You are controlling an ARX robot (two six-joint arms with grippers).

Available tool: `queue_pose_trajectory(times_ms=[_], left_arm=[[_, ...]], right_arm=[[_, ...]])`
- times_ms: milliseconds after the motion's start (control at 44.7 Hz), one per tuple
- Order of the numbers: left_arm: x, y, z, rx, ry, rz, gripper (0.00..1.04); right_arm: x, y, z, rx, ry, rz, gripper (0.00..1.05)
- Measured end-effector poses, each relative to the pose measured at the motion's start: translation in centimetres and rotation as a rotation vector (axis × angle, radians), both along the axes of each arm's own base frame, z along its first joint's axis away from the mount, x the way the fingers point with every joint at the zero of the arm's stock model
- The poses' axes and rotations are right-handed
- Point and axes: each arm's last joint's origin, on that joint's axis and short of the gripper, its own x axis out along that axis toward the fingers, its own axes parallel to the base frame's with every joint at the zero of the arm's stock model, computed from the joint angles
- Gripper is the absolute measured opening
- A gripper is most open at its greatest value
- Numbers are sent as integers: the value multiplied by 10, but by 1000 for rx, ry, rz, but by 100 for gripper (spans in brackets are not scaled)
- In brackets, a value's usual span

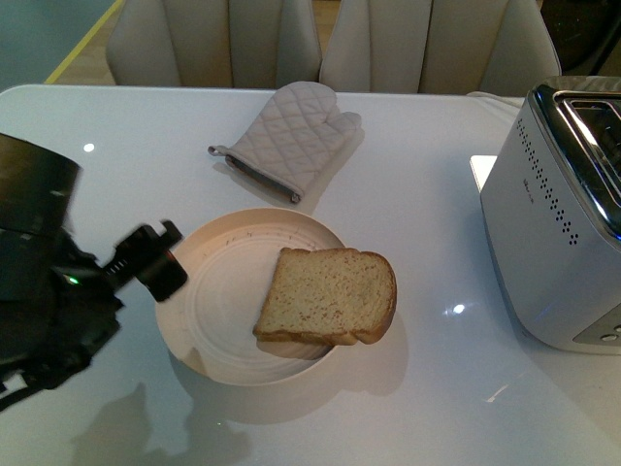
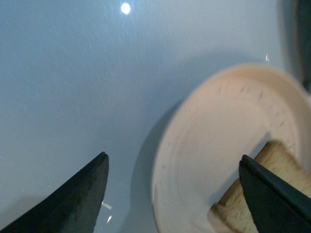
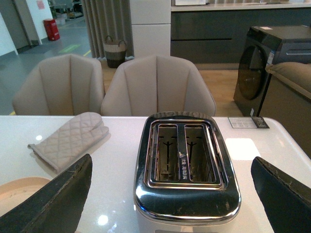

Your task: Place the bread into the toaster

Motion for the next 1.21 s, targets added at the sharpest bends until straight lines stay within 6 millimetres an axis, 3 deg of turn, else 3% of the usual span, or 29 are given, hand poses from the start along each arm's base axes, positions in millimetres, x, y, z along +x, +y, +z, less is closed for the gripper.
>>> queue_pose_trajectory(times_ms=[89,179,268,335,425,514,649,917,1208], left_arm=[[-2,22,42,37,-148,68,99],[-9,33,96,91,-321,83,97],[-18,37,130,114,-434,85,98],[-36,40,171,128,-580,88,98],[-52,42,200,135,-713,90,98],[-59,46,194,286,-876,-87,81],[-80,51,173,563,-905,-239,55],[-110,65,155,652,-906,-276,3],[-131,65,143,657,-905,-282,3]], right_arm=[[0,0,0,0,0,0,96],[0,0,0,0,0,0,96],[0,0,0,0,0,0,96],[0,0,0,0,0,0,96],[0,0,0,0,0,0,96],[0,0,0,0,0,0,96],[0,0,0,0,0,0,96],[0,0,0,0,0,0,96],[0,0,0,0,0,0,96]])
